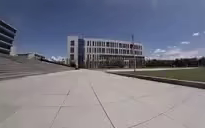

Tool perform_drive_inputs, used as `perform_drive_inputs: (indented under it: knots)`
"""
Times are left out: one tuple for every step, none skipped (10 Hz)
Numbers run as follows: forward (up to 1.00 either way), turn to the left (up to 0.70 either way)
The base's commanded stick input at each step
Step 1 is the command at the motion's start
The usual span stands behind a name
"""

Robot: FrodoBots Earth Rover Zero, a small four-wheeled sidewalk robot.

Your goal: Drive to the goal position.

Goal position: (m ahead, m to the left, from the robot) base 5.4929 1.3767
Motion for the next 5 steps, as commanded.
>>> perform_drive_inputs:
  knots:
    - [0.44, 0.00]
    - [0.44, 0.00]
    - [0.44, 0.00]
    - [0.43, 0.00]
    - [0.43, 0.00]
